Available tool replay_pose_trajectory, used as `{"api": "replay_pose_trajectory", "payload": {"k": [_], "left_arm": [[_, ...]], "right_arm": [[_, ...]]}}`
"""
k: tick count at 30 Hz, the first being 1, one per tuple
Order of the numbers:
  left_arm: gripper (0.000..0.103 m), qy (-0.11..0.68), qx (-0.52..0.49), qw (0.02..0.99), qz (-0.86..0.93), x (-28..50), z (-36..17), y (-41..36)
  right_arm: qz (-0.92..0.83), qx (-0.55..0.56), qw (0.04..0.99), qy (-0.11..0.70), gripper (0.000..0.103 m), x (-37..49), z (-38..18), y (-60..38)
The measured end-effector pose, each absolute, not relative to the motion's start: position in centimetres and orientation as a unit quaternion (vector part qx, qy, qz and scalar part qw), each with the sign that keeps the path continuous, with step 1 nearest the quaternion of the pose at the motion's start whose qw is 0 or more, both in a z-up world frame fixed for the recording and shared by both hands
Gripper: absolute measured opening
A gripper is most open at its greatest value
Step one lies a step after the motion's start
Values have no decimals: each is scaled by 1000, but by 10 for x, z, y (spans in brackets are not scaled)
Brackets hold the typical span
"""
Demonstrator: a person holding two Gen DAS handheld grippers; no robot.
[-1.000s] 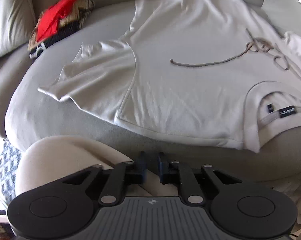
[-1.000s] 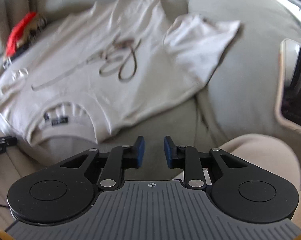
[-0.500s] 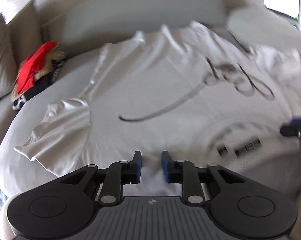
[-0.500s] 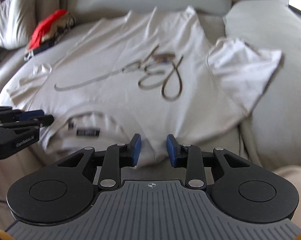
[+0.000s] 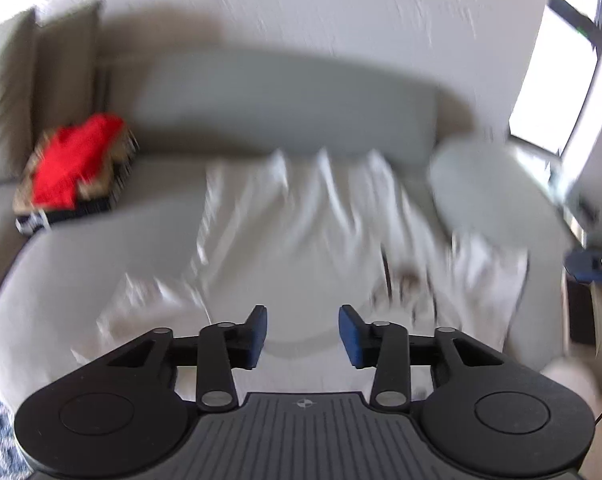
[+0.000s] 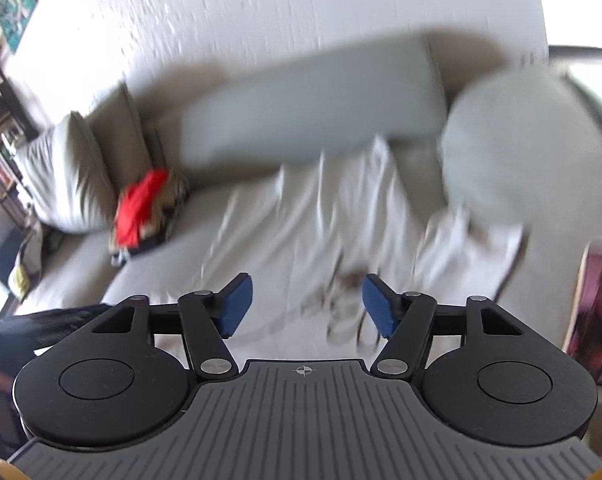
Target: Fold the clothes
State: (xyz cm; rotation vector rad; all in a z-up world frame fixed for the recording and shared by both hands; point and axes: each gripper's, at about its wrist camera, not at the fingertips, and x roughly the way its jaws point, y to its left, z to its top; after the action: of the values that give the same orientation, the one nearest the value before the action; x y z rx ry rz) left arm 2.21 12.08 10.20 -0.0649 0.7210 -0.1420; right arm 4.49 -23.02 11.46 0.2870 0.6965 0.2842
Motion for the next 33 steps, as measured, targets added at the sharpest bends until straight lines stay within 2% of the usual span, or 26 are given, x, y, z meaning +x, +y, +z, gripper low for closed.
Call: {"api": "replay_pose_trajectory", "payload": {"k": [2,4,9,14,17,20,24,30,33], "left_arm": [[45,324,-45,943,-64,36,126,129],[45,311,-69,946,-69,54,143,138],[50,301,-90,947,-58,122,151,156],[49,347,-95,933,-8,222,94,177],[47,380,-151,913,16,284,43,202],[45,388,-217,895,31,337,-7,232],[40,402,-274,873,28,395,-59,253],[37,407,-260,876,-3,443,-92,256],[27,410,-246,878,-21,455,-98,255]], "right_arm": [[132,136,928,320,76,60,135,-230],[127,133,934,306,80,78,151,-230],[120,104,938,309,82,152,150,-222],[103,110,924,352,80,261,87,-226],[85,142,919,358,76,308,50,-236],[66,175,914,359,67,351,16,-248],[42,220,906,360,65,407,-30,-263],[22,285,888,361,65,489,-89,-280],[48,272,882,382,55,516,-103,-273]]}}
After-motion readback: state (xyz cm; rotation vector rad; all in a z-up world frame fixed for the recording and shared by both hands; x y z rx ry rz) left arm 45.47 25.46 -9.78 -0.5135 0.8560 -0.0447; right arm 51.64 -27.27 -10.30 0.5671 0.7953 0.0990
